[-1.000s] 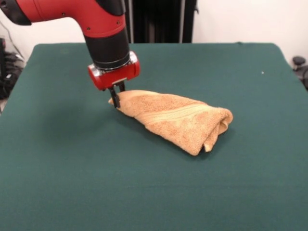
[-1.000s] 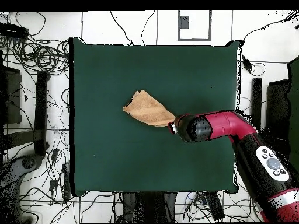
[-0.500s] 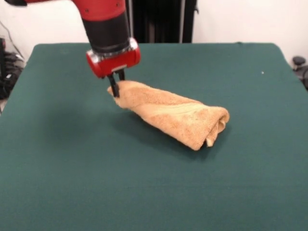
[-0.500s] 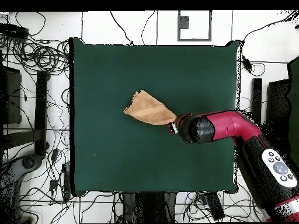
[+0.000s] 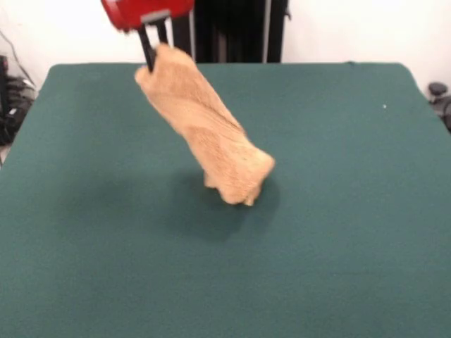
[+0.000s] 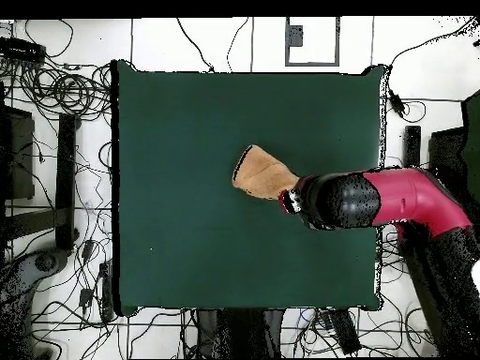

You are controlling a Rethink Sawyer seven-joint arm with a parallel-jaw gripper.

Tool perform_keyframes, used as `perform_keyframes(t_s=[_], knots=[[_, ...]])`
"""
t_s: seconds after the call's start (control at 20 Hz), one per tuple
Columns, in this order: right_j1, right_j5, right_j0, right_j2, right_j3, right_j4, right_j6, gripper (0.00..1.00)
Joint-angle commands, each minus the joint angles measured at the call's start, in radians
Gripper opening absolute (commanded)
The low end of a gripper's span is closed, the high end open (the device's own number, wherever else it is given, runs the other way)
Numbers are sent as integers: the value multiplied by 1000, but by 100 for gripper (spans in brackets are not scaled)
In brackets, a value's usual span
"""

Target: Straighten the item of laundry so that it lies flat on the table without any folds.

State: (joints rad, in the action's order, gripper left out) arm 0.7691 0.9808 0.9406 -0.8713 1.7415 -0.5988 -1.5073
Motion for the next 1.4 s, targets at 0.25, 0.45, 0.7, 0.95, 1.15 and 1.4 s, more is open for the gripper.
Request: perform_keyframes(t_s=[0.25, 0.45, 0.7, 0.95, 1.15, 1.4], knots=[[161, 223, -22, -106, 10, 93, 280, 0], [202, 281, -26, -117, -27, 121, 267, 0], [233, 251, -6, -137, -24, 155, 231, 0], [222, 97, -20, -124, -2, 116, 141, 0], [215, 90, -47, -104, -41, 125, 88, 0], [200, -121, -100, -28, -31, 18, -84, 0]])
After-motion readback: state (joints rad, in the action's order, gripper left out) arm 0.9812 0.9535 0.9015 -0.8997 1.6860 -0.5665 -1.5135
